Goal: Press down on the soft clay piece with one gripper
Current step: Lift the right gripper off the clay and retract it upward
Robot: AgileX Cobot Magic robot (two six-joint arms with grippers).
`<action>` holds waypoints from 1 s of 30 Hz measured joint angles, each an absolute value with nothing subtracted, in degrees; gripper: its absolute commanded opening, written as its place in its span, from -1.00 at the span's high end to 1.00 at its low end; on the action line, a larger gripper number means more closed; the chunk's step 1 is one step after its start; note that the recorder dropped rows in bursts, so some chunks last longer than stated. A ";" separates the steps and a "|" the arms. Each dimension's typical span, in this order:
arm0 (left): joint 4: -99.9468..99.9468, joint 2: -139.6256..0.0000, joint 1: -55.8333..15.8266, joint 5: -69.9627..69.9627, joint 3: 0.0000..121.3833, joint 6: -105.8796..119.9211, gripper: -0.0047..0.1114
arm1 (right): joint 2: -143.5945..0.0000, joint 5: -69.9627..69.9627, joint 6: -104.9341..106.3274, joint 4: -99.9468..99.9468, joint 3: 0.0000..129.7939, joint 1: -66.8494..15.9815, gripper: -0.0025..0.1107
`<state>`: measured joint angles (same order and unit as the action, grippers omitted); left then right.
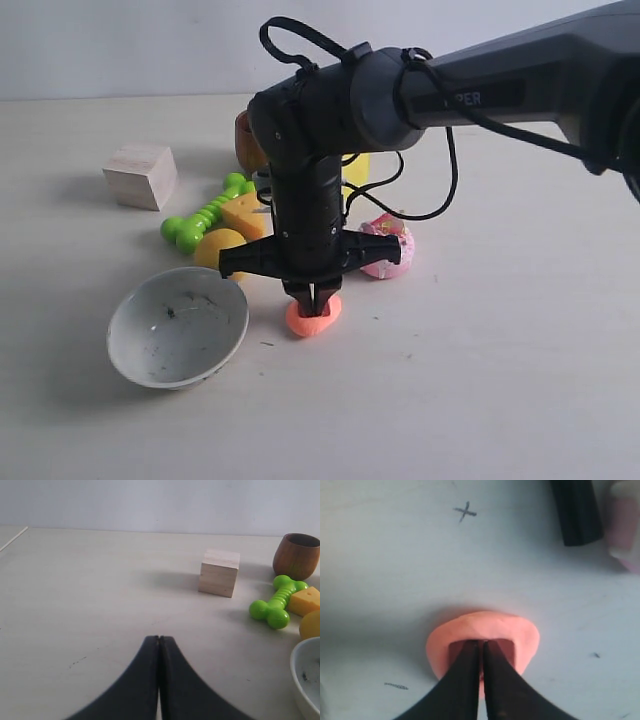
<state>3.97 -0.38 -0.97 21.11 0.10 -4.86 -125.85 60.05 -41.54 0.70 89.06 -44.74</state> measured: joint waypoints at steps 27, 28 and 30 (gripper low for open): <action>3.97 -0.38 -0.97 21.11 0.10 -4.86 0.92 | -106.04 61.40 -44.80 -10.45 88.54 -44.77 0.96; 3.97 -0.38 -0.97 21.11 0.10 -4.86 0.92 | -105.68 61.05 -44.80 -10.58 88.54 -44.77 0.96; 3.97 -0.38 -0.97 21.11 0.10 -4.86 0.92 | -104.96 59.91 -44.80 -11.66 88.54 -44.77 0.96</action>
<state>3.97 -0.38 -0.97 21.11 0.10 -4.86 -104.96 59.91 -44.80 -11.66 88.54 -44.77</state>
